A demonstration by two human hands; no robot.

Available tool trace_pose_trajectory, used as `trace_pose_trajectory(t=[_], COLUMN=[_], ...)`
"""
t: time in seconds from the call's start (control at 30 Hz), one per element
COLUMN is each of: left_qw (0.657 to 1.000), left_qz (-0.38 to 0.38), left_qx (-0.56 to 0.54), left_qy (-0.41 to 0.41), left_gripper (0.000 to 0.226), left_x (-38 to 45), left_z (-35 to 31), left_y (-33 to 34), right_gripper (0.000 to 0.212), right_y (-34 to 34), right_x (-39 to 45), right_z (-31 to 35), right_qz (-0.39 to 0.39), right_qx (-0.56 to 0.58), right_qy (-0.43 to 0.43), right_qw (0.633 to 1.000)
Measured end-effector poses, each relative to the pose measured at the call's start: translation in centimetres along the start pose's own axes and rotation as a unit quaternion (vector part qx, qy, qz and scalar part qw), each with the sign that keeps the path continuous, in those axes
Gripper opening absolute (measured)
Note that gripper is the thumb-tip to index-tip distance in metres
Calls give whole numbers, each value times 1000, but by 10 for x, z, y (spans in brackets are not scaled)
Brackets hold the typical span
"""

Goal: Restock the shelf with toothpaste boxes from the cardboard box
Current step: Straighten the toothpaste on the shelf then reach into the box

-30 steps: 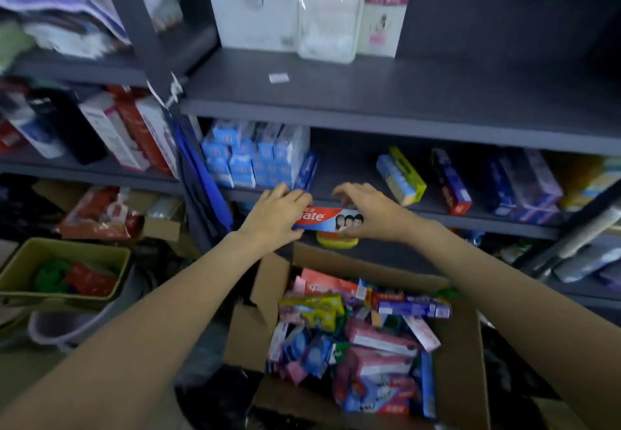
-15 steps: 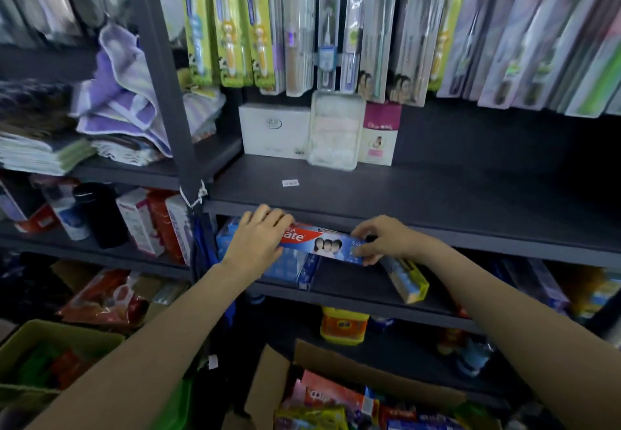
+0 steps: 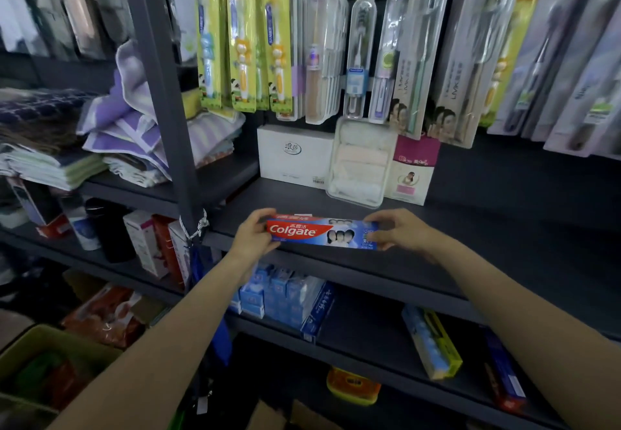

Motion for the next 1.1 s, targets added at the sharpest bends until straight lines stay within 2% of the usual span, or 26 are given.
trace_pose_trajectory(t=[0.07, 0.1, 0.2, 0.27, 0.33, 0.43, 0.57, 0.67, 0.73, 0.83, 1.1], left_qw=[999, 998, 996, 993, 989, 985, 978, 972, 966, 956, 918], left_qz=[-26, -36, -51, -51, -57, -76, -134, -157, -145, -112, -27], left_qx=[34, 50, 66, 86, 100, 104, 82, 103, 174, 253, 389], left_qy=[9, 19, 40, 66, 95, 117, 138, 138, 123, 101, 74], left_gripper=[43, 44, 46, 45, 45, 44, 39, 39, 40, 40, 40], left_x=[11, 16, 24, 26, 28, 36, 45, 53, 57, 58, 57], left_z=[2, 3, 4, 5, 5, 4, -7, -10, -6, 1, 9], left_y=[-2, -4, -5, -2, 1, 0, -10, -23, -30, -35, -31], right_gripper=[36, 34, 35, 45, 50, 47, 34, 32, 33, 35, 31], right_y=[3, 5, 17, 23, 25, 26, 30, 31, 31, 33, 47], right_x=[12, 15, 14, 13, 17, 24, 43, 65, 85, 116, 167], right_z=[-1, -1, 0, 0, 1, 0, -7, 5, 18, 36, 50], right_qz=[-84, -143, -283, -343, -370, -366, -292, -276, -268, -216, -130], right_qx=[-113, -175, -303, -341, -337, -324, -249, -185, -158, -149, -132], right_qy=[-54, -94, -211, -250, -258, -243, -217, -177, -126, -63, 11], right_qw=[989, 970, 885, 839, 826, 838, 898, 926, 942, 963, 983])
Point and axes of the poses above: each hand's wrist, its own x-axis towards the middle knuckle, its own y-axis out of the palm, z = x × y, the point moved 2 cm from there along x, towards the middle knuckle, and after that the axes turned 14 degrees about -x, right-handed, at the moved point
